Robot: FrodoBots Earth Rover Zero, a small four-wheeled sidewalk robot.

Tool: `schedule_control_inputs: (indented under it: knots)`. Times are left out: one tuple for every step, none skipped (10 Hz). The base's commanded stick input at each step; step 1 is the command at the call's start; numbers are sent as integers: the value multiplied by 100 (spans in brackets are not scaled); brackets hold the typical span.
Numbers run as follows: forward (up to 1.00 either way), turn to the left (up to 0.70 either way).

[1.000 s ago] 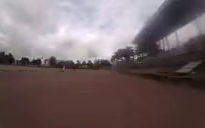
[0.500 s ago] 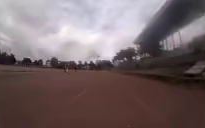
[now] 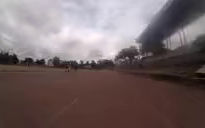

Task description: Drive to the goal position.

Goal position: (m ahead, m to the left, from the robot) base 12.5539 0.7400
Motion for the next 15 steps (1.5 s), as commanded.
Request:
schedule_control_inputs:
  knots:
    - [100,0]
    - [100,0]
    - [100,0]
    - [100,0]
    - [100,0]
    - [100,0]
    - [100,0]
    - [100,0]
    - [100,0]
    - [100,0]
    - [100,0]
    - [100,0]
    - [100,0]
    - [100,0]
    - [100,0]
